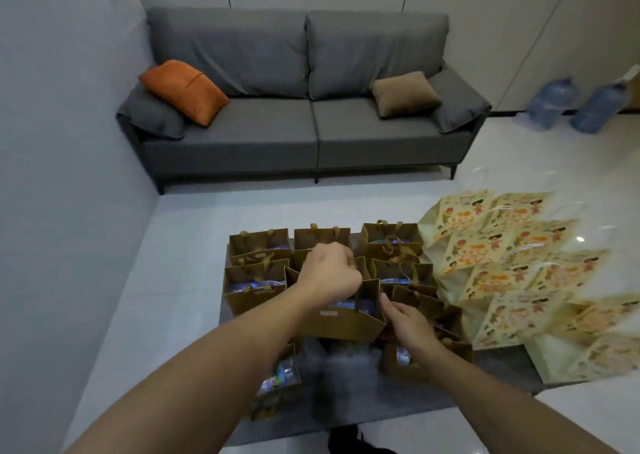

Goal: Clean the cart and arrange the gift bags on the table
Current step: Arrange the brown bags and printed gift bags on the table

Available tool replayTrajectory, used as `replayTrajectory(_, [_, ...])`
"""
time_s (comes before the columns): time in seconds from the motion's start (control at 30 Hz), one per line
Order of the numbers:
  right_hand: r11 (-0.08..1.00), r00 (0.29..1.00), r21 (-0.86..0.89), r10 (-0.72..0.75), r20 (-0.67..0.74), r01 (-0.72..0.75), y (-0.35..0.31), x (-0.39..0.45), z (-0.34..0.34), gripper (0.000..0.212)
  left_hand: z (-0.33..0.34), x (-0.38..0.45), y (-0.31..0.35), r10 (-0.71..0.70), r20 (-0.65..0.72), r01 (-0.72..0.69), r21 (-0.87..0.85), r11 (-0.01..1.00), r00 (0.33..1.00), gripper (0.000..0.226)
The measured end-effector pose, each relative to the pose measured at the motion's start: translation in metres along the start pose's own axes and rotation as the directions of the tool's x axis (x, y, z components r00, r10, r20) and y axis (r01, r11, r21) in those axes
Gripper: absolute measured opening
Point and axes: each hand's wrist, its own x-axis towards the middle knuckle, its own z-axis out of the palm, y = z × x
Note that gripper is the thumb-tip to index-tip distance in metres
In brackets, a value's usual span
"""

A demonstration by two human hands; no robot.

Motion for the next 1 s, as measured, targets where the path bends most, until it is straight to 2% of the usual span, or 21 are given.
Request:
replayTrajectory(0.13, [0.999, 0.999, 0.025, 0.041, -0.024, -0.040, 0.031, -0.010, -0.014, 0.034, 0.031, -0.004, 0.003, -0.006, 0.052, 0.006, 0.003, 1.000, 0.999, 0.024])
replayTrajectory(0.23, [0.997, 0.997, 0.026, 0.073, 0.001, -0.073, 0.052, -0.008, -0.023, 0.037, 0.062, -0.002, 0.000, -0.029, 0.108, 0.029, 0.005, 1.000, 0.994, 0.020])
replayTrajectory(0.37, [0.992, 0.992, -0.089, 0.096, 0.080, -0.089, 0.080, 0.001, -0.034, 0.036, 0.102, 0.000, -0.007, -0.117, 0.137, 0.111, 0.052, 0.992, 0.984, 0.015])
replayTrajectory(0.5, [0.977, 0.985, -0.151, 0.164, 0.059, -0.153, 0.123, 0.010, -0.042, 0.022, 0.132, -0.005, -0.026, -0.205, 0.234, 0.163, 0.188, 0.969, 0.950, 0.011])
replayTrajectory(0.53, [0.962, 0.987, -0.231, 0.156, 0.034, -0.144, 0.133, 0.011, -0.047, 0.019, 0.139, -0.006, -0.032, -0.226, 0.248, 0.182, 0.188, 0.965, 0.942, 0.011])
replayTrajectory(0.6, [0.881, 0.993, -0.458, 0.116, -0.023, -0.114, 0.153, 0.014, -0.060, 0.028, 0.154, -0.006, -0.045, -0.251, 0.259, 0.206, 0.188, 0.960, 0.933, 0.012])
replayTrajectory(0.7, [0.655, 0.996, -0.755, -0.038, -0.075, -0.031, 0.181, 0.025, -0.083, 0.037, 0.173, -0.005, -0.059, -0.235, 0.259, 0.170, 0.249, 0.954, 0.937, 0.014])
replayTrajectory(0.8, [0.575, 0.993, -0.818, -0.085, -0.083, -0.019, 0.204, 0.040, -0.092, 0.042, 0.193, -0.004, -0.073, -0.265, 0.258, 0.180, 0.311, 0.933, 0.929, 0.016])
replayTrajectory(0.87, [0.523, 0.998, -0.852, -0.035, -0.048, -0.023, 0.214, 0.049, -0.096, 0.042, 0.210, -0.004, -0.082, -0.294, 0.266, 0.210, 0.301, 0.930, 0.918, 0.013])
replayTrajectory(0.93, [0.537, 1.000, -0.844, 0.003, -0.008, -0.008, 0.217, 0.058, -0.097, 0.034, 0.224, -0.006, -0.086, -0.340, 0.274, 0.255, 0.301, 0.919, 0.900, 0.018])
replayTrajectory(1.0, [0.594, 0.999, -0.804, -0.042, -0.015, 0.013, 0.218, 0.066, -0.097, 0.026, 0.233, -0.006, -0.089, -0.387, 0.257, 0.313, 0.285, 0.906, 0.886, 0.028])
